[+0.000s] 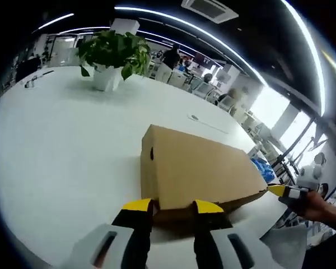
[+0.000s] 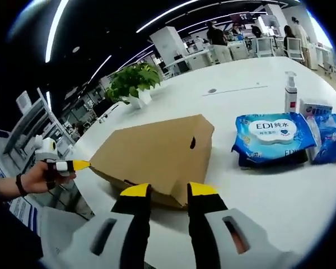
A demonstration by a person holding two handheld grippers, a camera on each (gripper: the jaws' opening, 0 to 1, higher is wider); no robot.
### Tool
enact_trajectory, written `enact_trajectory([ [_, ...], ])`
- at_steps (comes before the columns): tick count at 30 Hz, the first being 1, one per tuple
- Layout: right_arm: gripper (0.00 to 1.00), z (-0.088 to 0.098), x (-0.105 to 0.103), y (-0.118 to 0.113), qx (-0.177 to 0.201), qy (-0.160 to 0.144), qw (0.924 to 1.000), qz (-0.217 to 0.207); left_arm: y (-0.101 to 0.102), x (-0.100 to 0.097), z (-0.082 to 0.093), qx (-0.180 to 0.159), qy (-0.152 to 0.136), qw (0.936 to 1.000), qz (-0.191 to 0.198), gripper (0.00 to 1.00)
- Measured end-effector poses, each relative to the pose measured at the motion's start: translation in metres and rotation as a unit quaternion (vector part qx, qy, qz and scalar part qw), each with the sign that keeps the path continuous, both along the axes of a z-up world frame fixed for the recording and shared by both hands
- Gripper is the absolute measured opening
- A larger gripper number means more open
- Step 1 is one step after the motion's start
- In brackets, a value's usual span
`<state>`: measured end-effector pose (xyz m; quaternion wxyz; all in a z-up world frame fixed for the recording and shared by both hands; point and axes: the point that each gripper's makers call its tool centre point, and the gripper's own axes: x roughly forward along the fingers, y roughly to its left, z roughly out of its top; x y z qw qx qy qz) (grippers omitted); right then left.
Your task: Operate the shoe box by opening the lid, removing the specified soft item, and placing it in the target area until the item is outside and the box remains undamaged.
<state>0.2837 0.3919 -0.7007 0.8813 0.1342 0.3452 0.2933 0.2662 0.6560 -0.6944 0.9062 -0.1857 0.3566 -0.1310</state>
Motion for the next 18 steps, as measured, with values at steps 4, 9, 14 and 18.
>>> enact_trajectory([
  [4, 0.20, -0.004, 0.002, -0.001, 0.019, 0.008, 0.9997, -0.014, 0.001, 0.002, -0.003, -0.006, 0.007, 0.9999, -0.003, 0.29],
  [9, 0.21, -0.003, 0.007, 0.001, 0.019, 0.006, 0.9996, -0.018, -0.001, 0.010, -0.003, -0.005, 0.006, 0.9999, -0.012, 0.29],
  [14, 0.20, -0.002, 0.027, -0.007, 0.009, 0.006, 0.9994, -0.034, -0.009, 0.032, -0.002, -0.001, 0.008, 0.9999, -0.015, 0.29],
  [18, 0.19, -0.002, 0.048, -0.017, -0.004, 0.007, 0.9989, -0.046, -0.019, 0.053, -0.003, -0.002, 0.003, 0.9998, -0.017, 0.29],
])
